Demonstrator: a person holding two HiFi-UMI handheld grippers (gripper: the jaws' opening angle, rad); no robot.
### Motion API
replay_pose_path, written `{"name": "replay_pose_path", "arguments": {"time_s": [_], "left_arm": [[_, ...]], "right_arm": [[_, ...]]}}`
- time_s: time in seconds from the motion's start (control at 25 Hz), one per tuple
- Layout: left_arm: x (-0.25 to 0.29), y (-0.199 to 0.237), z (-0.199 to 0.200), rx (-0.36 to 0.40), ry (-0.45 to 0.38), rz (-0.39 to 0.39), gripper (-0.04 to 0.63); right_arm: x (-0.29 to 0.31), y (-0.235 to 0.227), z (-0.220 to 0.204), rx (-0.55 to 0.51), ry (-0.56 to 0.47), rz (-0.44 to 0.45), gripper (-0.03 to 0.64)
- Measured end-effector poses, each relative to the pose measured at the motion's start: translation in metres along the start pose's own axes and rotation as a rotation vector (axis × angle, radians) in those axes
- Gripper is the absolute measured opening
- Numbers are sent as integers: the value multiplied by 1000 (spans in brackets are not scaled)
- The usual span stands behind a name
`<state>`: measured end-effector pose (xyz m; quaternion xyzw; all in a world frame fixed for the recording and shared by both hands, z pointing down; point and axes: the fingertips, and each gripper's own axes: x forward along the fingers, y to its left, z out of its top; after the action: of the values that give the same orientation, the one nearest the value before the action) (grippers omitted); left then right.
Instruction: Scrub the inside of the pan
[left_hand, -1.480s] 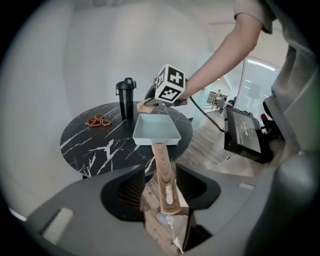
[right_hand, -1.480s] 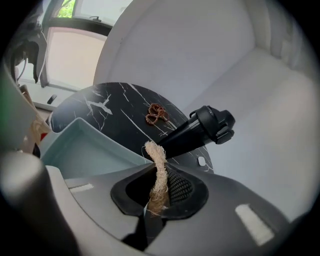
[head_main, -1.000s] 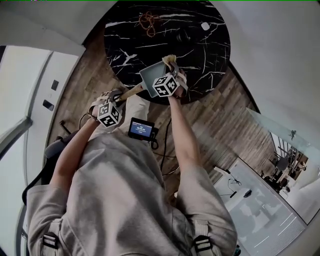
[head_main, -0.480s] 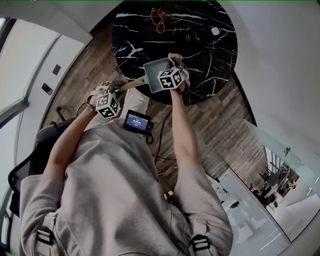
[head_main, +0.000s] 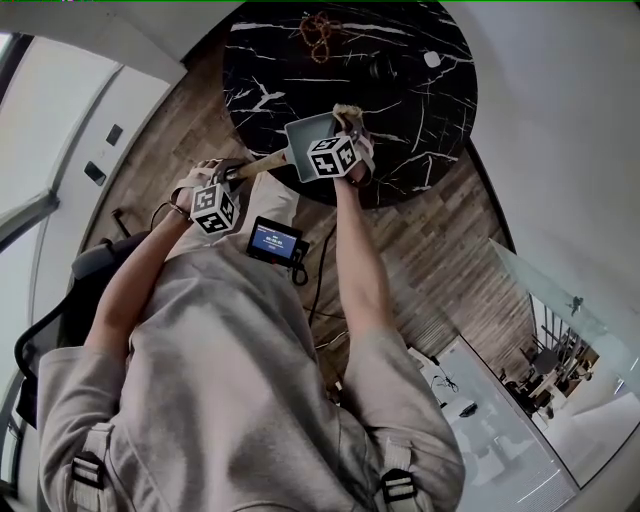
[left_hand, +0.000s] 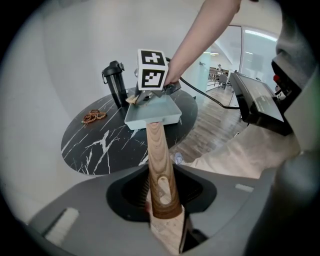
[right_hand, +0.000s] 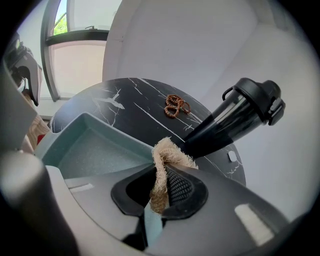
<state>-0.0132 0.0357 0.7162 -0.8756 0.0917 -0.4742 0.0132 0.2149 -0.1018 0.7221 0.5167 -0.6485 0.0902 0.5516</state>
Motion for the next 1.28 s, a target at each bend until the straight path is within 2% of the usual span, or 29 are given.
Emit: {"name": "replay_pose_path", "arguments": {"time_s": [0.16,0.28,0.56,1.28], "left_arm": [[1,-1,1,13,5,0,128],[1,0,0,17,9,5,129],[1,0,1,21,24,10,129],[4,-2,-2,30,82,-5,132]], "right_arm": [[0,3,-2,24,-1,-13,46],[2,10,1,47,11,11,46],[0,36,1,0,37,77,49],[-23,93,31,165,10,331,49]]}}
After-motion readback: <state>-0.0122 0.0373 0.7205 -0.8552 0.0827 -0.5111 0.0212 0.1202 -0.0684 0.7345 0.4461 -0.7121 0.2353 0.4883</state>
